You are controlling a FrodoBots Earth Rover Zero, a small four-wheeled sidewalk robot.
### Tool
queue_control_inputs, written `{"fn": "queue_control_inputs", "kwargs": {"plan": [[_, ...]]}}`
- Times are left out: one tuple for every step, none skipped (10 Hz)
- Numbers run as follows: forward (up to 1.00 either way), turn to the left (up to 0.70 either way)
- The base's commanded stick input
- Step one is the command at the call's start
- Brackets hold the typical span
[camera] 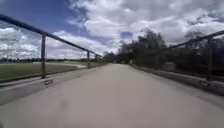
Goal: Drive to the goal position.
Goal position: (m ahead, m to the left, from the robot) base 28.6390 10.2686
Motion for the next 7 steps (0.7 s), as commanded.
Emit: {"fn": "queue_control_inputs", "kwargs": {"plan": [[1.0, 0.0], [1.0, 0.0], [1.0, 0.0], [1.0, 0.0], [1.0, 0.0], [1.0, 0.0], [1.0, 0.0]]}}
